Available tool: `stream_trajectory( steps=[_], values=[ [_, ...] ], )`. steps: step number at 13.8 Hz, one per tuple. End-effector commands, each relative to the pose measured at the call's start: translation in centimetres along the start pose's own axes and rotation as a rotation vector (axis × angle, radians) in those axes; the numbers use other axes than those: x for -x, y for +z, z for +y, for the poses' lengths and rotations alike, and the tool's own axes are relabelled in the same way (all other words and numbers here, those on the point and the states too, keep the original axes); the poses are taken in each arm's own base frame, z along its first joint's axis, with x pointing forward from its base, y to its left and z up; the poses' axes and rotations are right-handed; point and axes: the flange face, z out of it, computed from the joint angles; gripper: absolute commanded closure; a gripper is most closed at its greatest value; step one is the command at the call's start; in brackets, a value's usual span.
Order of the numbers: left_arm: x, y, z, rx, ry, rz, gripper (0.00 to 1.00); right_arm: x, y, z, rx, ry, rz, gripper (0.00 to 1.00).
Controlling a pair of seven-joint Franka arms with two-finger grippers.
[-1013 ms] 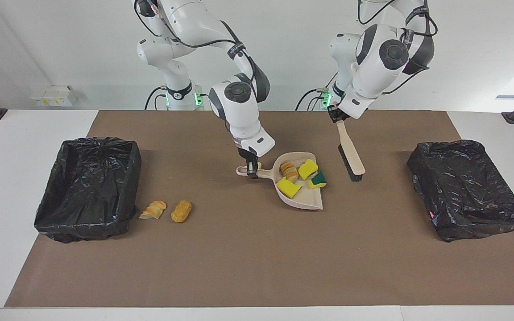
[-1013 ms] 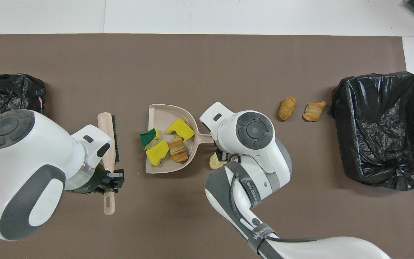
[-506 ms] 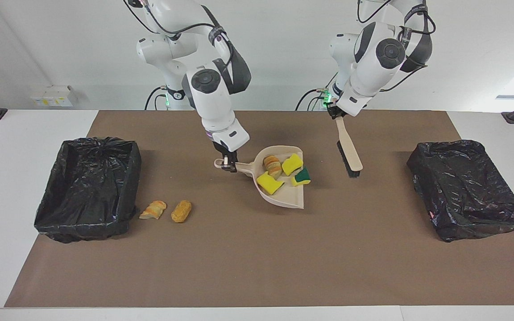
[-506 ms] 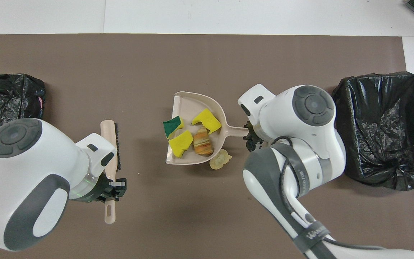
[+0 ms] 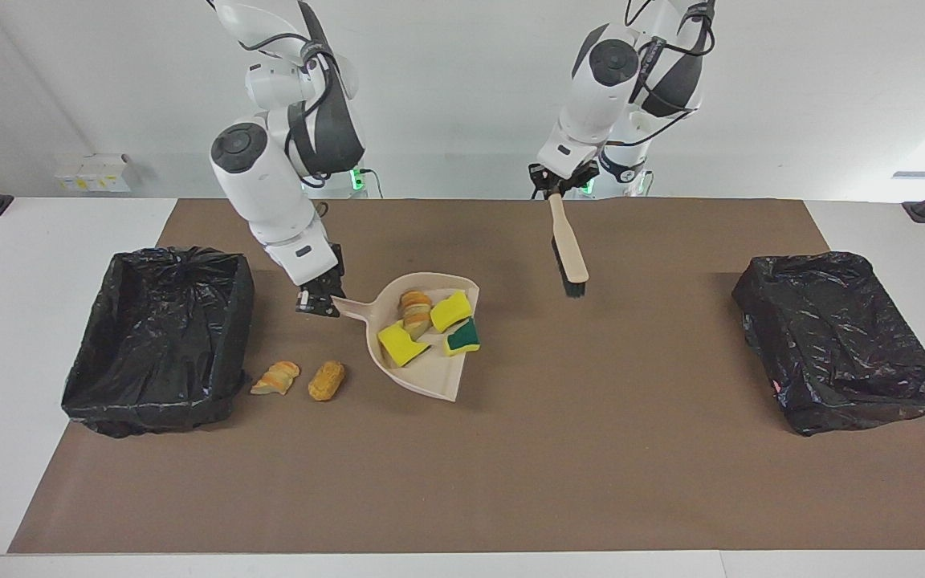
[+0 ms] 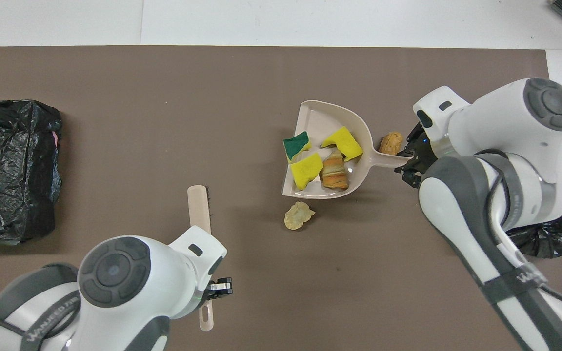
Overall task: Sweep and dump trash in bin
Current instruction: 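Carry the loaded dustpan to the black bag with the right gripper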
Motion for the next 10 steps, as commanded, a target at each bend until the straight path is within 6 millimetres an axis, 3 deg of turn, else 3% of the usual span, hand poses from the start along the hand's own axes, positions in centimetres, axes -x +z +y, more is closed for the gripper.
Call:
stream_trajectory(
  steps=[1,4,6,10],
  values=[
    [1.7,3.4,3.1,0.033,-0.018,-0.014,1.0,3.7,-1.7,1.3,-0.025,-0.014,0.032,1.0],
    [1.2,7.8,6.3,0.056,-0.025,-0.003,1.0,8.4,-2.4,2.0,-0.049,-0.047,0.032,1.0],
    [2.3,10.5,7.7,0.069,-0.003,0.003,1.0,12.1,-3.6,2.6,-0.063,-0.066,0.036,1.0],
    [3.5,12.0,8.2,0.075,-0.012,-0.027,1.0,19.3,-5.1,3.2,-0.048,-0.124,0.031,1.0]
  ],
)
